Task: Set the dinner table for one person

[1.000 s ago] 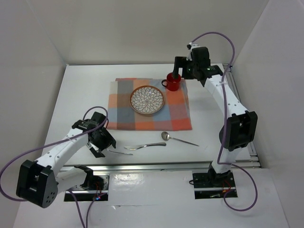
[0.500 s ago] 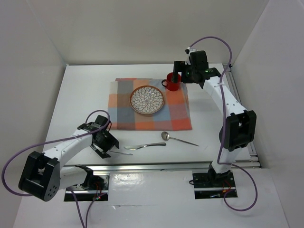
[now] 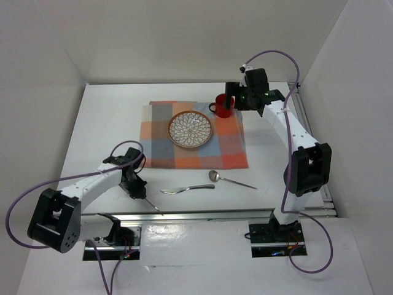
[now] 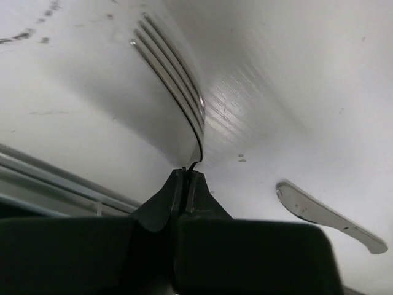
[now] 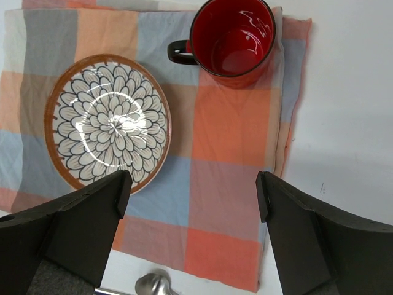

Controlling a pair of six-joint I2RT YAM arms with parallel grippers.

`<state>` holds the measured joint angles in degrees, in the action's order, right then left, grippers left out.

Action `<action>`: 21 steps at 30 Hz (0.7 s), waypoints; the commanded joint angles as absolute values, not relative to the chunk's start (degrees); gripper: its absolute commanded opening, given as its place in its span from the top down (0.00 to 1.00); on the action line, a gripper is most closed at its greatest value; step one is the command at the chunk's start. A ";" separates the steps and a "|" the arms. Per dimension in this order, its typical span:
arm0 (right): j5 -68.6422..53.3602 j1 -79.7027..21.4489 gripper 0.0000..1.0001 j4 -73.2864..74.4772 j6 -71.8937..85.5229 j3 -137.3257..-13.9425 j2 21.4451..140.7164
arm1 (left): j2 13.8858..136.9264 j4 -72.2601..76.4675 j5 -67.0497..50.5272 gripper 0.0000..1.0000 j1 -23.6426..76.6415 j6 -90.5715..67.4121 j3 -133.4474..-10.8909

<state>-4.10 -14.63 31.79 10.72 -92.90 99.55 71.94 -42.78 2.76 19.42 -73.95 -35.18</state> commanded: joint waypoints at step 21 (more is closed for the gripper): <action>-5.89 -13.36 0.02 37.43 14.77 -80.17 86.32 | 124.15 -63.81 26.89 1.00 20.13 -24.53 -115.20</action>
